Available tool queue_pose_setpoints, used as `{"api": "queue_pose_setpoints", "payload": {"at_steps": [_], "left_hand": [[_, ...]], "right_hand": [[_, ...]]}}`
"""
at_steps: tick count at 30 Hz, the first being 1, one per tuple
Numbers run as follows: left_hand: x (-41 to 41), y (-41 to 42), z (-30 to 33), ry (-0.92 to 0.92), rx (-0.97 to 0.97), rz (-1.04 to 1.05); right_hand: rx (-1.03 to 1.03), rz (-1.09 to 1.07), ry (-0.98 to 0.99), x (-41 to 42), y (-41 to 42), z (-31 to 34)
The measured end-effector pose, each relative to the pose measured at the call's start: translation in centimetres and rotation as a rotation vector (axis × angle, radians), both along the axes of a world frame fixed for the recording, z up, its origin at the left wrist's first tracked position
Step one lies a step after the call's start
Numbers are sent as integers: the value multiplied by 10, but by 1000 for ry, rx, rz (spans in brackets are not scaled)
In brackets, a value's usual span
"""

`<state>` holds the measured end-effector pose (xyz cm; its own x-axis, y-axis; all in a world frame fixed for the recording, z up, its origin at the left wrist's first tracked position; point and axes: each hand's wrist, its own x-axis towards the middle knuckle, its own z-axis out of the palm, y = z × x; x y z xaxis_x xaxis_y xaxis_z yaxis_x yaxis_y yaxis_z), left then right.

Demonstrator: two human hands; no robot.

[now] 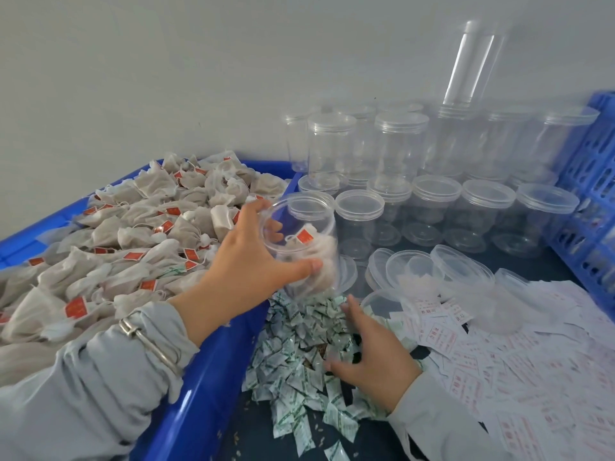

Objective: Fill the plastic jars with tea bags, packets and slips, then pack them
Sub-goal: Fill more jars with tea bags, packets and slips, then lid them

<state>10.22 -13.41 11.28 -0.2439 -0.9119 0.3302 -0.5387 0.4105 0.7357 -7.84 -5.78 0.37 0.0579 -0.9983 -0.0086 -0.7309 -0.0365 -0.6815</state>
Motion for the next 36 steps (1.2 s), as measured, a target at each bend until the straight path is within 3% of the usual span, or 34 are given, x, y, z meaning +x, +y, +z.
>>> {"api": "queue_pose_setpoints", "payload": {"at_steps": [3, 6, 13, 29, 36], "left_hand": [[0, 0, -1, 4, -8, -11], [-4, 4, -1, -66, -10, -75], [-4, 5, -2, -196, 9, -98], [-3, 6, -3, -278, -24, -185], [-1, 4, -4, -335, -17, -186]], "right_hand": [[-88, 128, 284, 2, 0, -2], [-160, 163, 351, 4, -2, -3], [-182, 115, 343, 4, -3, -4], [-127, 95, 229, 6, -2, -4], [-404, -187, 194, 0, -3, 9]]}}
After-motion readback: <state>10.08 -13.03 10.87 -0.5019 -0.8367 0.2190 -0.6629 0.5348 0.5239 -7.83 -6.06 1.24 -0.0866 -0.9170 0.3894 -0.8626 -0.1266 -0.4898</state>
